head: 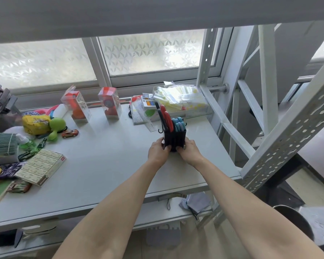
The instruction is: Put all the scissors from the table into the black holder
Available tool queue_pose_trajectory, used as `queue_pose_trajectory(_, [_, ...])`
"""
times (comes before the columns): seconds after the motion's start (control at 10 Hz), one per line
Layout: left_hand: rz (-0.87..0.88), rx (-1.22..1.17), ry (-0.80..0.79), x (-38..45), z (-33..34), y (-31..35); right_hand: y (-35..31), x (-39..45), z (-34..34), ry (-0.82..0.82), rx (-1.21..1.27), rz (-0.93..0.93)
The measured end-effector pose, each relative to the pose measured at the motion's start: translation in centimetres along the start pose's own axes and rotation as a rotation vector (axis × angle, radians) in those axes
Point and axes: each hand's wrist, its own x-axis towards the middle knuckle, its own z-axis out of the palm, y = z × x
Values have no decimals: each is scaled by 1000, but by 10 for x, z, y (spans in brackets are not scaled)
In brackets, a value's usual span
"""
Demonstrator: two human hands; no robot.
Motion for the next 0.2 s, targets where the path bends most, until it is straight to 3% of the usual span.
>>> queue_pose_trajectory(0.1, [0, 14, -16, 0, -1, -4, 0, -6, 2, 42, 45, 15])
queue_pose_trajectory(0.2, [-54, 42, -22, 0, -5, -9, -2, -19, 3, 174, 87, 164])
